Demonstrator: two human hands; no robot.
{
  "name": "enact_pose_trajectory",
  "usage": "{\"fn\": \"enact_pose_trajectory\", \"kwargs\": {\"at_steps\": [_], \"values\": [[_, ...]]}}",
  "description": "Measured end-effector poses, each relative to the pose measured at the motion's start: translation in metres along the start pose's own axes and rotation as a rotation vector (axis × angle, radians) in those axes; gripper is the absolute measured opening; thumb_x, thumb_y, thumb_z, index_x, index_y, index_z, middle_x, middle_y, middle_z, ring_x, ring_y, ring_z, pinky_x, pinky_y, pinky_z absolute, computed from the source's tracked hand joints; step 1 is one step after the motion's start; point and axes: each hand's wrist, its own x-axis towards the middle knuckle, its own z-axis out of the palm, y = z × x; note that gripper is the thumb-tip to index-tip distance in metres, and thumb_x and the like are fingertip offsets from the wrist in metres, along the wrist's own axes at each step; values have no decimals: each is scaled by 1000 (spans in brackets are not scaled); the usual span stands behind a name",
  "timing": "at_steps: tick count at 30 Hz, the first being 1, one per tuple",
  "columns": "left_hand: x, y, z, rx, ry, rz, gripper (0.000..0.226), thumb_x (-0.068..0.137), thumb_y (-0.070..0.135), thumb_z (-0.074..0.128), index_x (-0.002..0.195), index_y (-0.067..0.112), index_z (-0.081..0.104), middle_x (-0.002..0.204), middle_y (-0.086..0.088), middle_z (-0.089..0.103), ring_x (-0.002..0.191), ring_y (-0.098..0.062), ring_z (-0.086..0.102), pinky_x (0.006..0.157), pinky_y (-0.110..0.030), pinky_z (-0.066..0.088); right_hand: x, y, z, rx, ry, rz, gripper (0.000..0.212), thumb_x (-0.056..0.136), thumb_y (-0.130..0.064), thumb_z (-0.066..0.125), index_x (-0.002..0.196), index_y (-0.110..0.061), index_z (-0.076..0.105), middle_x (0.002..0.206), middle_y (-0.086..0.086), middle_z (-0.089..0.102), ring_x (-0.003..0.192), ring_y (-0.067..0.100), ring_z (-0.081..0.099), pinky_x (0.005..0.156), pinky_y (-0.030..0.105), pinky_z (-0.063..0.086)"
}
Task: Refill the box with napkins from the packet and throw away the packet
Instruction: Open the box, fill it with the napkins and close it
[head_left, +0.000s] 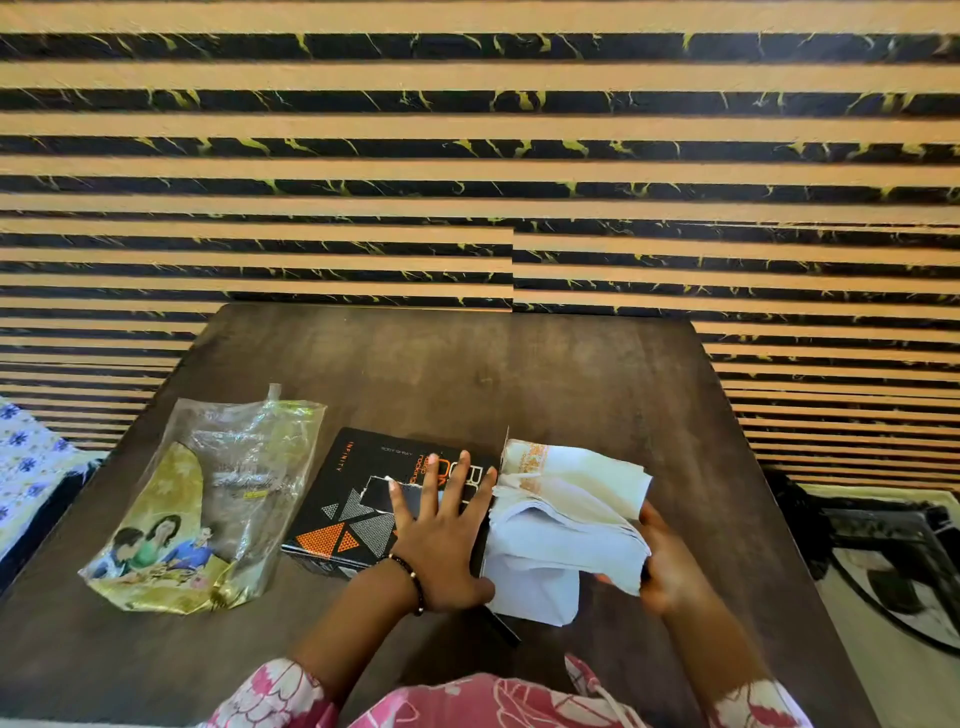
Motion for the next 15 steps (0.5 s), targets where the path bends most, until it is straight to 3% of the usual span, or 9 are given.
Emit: {"fn": "enact_pose_trajectory", "kwargs": {"at_steps": [4, 7, 10, 12, 15], "values": [[3, -4, 3, -51, 5, 12, 111, 62, 52, 58, 139, 38, -20, 152, 0, -30, 135, -33, -34, 100, -71, -15, -5, 21, -9, -63, 69, -100, 34, 90, 4, 45, 112, -19, 55, 95, 6, 70, 79, 23, 69, 55, 32, 58], [7, -8, 1, -261, -7, 21, 93, 66, 58, 45, 137, 49, -14, 154, 4, -24, 134, -24, -35, 101, -68, -20, -8, 35, -17, -182, 144, -148, 38, 86, 5, 53, 120, -12, 49, 109, 11, 64, 87, 20, 68, 60, 27, 59], [6, -7, -5, -567, 36, -2, 56, 72, 50, 34, 119, 72, 13, 156, 10, -12, 135, -14, -33, 100, -59, -29, -7, 40, -21, -204, 147, -130, 47, 84, 5, 56, 127, -7, 45, 111, 14, 63, 97, 31, 64, 68, 34, 60], [2, -3, -8, -575, 68, -14, 36, 74, 57, 30, 106, 74, 37, 155, 14, -9, 137, -15, -30, 100, -56, -29, -6, 39, -21, -177, 120, -125, 48, 85, 6, 55, 129, -8, 44, 113, 16, 63, 98, 35, 64, 70, 38, 60], [0, 0, -2, -336, 86, 3, 54, 64, 74, 21, 98, 57, 58, 156, 11, -13, 138, -25, -30, 103, -64, -21, -7, 34, -18, -62, 65, -95, 39, 87, 6, 49, 118, -18, 52, 107, 13, 66, 88, 30, 68, 61, 39, 60]]}}
